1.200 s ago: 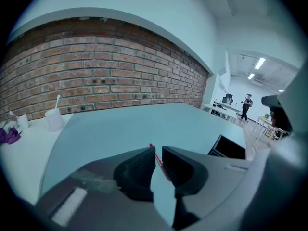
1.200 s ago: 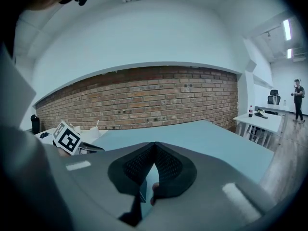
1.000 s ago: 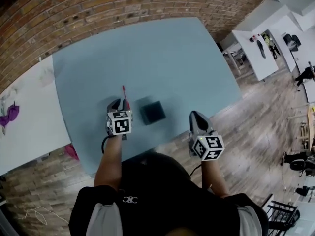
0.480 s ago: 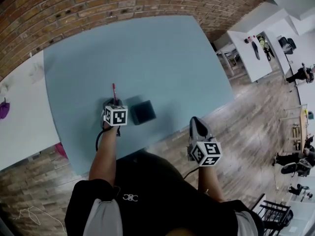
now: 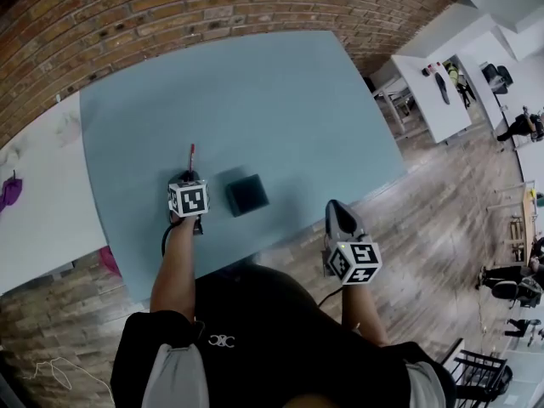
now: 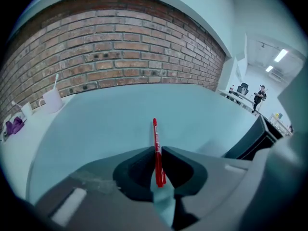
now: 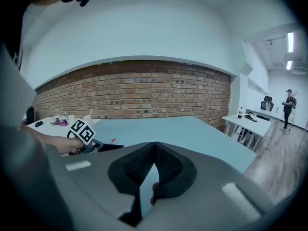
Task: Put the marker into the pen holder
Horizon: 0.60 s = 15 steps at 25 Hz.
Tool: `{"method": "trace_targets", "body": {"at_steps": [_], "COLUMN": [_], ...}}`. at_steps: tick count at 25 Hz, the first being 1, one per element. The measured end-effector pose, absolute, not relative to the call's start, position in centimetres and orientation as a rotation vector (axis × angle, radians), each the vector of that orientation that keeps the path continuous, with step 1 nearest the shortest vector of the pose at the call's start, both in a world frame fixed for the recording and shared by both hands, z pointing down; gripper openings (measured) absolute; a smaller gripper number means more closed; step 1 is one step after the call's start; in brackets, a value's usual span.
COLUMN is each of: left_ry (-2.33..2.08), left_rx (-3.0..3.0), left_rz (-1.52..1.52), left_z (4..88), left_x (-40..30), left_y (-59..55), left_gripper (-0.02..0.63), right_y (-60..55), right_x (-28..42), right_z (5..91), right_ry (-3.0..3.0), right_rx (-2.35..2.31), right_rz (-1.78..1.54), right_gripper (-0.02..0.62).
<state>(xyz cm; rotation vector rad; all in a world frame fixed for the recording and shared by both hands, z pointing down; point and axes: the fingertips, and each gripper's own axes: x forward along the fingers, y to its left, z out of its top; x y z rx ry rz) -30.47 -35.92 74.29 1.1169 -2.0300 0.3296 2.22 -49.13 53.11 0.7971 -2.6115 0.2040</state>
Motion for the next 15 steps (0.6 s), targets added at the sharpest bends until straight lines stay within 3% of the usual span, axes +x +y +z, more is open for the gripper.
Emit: {"method": "trace_targets", "body": {"at_steps": [8, 15], "left_ry": [-2.166, -2.085], "left_rx": [1.252, 1.584], "left_rz": [0.435, 1.049], "left_z": [66.3, 59.7], "left_x": [-31.8, -27.7], "left_y": [-33.0, -31.9], "left_gripper": [0.040, 0.038], "right_y": [-48.2, -47.7], "right_x": [-1.6, -3.9], "right_z": [52.4, 52.4], "right_ry": [-2.689, -2.759], "right_rx": [0.686, 0.633], "right_rz": [0.224, 0.259], "right_gripper": [0.003, 0.003]}}
